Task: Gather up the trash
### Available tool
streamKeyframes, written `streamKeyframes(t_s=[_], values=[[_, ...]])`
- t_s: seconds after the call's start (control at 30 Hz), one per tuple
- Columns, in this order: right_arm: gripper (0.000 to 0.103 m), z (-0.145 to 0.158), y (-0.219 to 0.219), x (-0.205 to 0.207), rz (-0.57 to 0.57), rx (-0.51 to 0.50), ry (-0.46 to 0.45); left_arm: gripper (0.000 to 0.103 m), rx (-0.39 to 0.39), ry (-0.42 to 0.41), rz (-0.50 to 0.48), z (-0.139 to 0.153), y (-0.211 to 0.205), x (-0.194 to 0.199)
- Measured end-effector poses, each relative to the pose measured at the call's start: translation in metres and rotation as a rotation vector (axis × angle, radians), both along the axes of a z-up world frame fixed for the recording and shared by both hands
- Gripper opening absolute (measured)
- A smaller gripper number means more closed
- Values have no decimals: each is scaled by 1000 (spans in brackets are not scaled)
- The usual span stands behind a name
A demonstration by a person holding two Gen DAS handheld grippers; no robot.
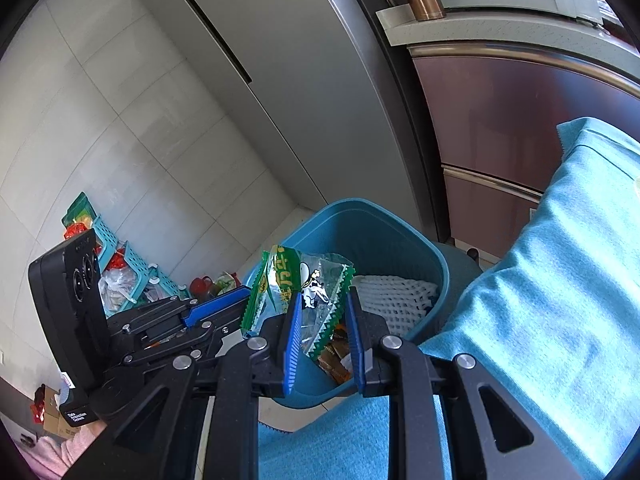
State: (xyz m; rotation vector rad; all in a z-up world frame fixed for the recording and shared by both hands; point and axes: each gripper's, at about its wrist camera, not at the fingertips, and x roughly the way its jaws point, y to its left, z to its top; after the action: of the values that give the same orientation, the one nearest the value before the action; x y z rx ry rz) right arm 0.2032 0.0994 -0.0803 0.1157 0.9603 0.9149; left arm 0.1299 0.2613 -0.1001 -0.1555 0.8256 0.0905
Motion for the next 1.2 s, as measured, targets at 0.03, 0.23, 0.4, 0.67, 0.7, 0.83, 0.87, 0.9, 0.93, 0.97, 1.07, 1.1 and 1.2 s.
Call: streamKeyframes(t_s=[0.03,0.23,0.4,0.67,0.7,0.83,0.87,0.9,0.93,0.97,1.07,1.1,1.2], values=[[20,-1,2,0,1,-7,0,15,0,2,2,-1,1,0],[20,-7,14,4,3,-36,6,15,-2,10,11,-4,4,2],[20,-13,21,5,4,-61,17,15,-8,9,17,-5,5,2],[24,-20,33,11,1,-92,37,15,-13,7,34,-5,10,2],[25,-20,35,11,-2,-94,40,15,-16,6,38,-5,11,2],[30,-21,39,14,-12,-104,45,15,-25,-3,51,-4,15,-1],[31,-22,38,14,-14,-102,46,15,-29,-6,53,-3,16,-2],[31,-22,37,14,-17,-98,47,15,-30,-9,56,-3,16,-3],[31,-23,36,12,-21,-93,50,16,-32,-10,57,-2,18,-4],[31,-23,35,13,-22,-87,52,18,-34,-11,59,-2,18,-6],[31,-22,29,11,-21,-77,46,26,-40,-21,60,1,19,-10],[31,-21,26,9,-21,-73,44,28,-43,-28,58,2,18,-11],[36,-17,15,2,-27,-61,26,35,-53,-58,48,8,16,-19]])
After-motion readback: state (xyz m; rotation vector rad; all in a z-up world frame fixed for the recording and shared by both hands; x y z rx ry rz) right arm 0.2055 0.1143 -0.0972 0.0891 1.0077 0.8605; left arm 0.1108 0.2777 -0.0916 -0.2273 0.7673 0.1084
